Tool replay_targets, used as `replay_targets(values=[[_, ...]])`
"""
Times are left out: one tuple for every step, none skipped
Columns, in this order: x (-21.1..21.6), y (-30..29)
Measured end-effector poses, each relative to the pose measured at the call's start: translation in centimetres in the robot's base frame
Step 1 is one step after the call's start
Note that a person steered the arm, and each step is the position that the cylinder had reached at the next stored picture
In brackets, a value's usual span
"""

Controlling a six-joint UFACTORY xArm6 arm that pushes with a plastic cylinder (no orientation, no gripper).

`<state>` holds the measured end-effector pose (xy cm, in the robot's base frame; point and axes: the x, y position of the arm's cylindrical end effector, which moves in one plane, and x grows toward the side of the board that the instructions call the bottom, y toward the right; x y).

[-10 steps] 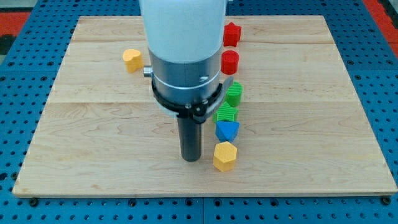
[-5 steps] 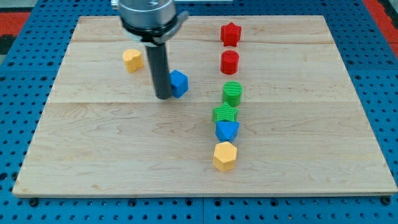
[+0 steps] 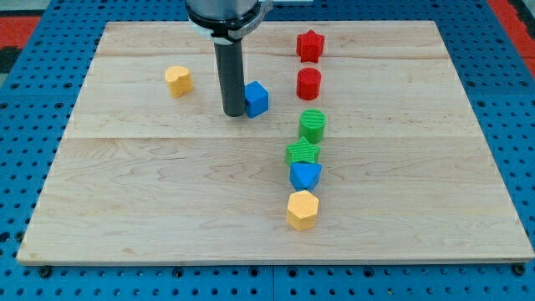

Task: Push blue cube closer to the red circle

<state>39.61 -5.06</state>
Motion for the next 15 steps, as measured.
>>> replay_targets(values=[[0.0,0.0],[0.0,0.0],[0.0,0.0],[0.0,0.0],[-0.1,0.0],[-1.1,-0.1],[-1.7,-1.3],[-4.6,-2.5],[-3.0,0.7],[-2.3,3.3],[-1.9,-1.0],[1.2,0.1],[0.7,2.5],[-0.5,3.7],[-1.6,4.9]])
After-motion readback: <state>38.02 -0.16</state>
